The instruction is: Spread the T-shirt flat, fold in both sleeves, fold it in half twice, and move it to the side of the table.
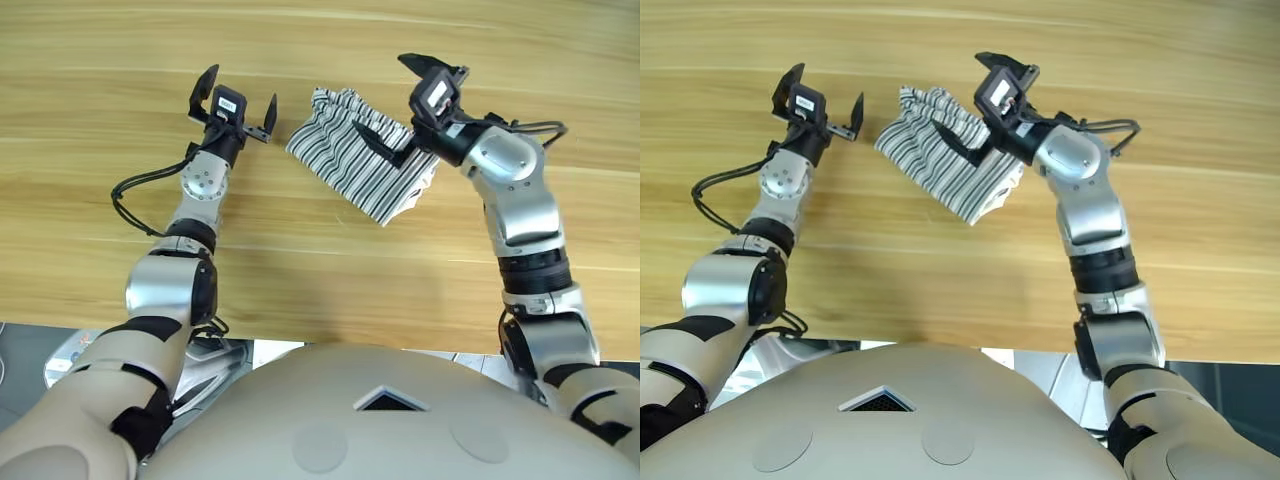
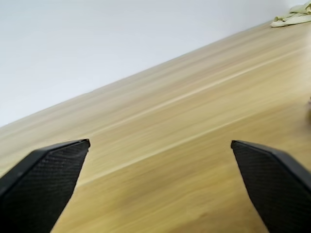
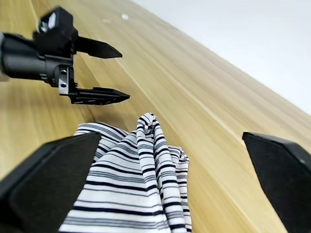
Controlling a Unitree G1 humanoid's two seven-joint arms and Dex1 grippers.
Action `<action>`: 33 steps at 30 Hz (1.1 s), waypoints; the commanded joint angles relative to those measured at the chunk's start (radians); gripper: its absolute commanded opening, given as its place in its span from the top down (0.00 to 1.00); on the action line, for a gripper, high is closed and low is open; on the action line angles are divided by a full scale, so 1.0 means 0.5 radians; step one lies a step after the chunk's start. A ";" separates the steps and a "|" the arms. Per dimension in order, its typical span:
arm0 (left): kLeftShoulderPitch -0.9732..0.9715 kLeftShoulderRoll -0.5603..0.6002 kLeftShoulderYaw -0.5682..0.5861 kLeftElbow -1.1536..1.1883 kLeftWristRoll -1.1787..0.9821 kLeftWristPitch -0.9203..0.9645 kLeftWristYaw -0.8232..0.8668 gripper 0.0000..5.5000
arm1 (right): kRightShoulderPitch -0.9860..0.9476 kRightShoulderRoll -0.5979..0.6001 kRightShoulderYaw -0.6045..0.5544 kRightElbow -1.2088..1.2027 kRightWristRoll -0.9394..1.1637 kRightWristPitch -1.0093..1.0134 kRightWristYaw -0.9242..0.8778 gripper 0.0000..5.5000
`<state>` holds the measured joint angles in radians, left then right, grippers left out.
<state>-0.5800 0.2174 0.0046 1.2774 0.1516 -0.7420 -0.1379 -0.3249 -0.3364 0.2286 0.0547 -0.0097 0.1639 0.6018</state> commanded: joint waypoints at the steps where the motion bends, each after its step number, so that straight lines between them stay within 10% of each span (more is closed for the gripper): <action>1: 0.036 -0.075 -0.089 0.007 0.096 -0.005 0.049 0.02 | -0.149 0.064 0.074 0.207 -0.106 -0.056 -0.062 0.02; 33: 0.043 -0.126 -0.105 0.004 0.105 -0.019 0.055 0.02 | -0.298 0.191 -0.360 0.643 0.270 0.017 -0.100 0.02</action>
<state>-0.5646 0.1523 -0.0507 1.2777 0.2080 -0.7554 -0.1111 -0.4696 -0.2329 0.0777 0.3628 0.1162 0.1462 0.5675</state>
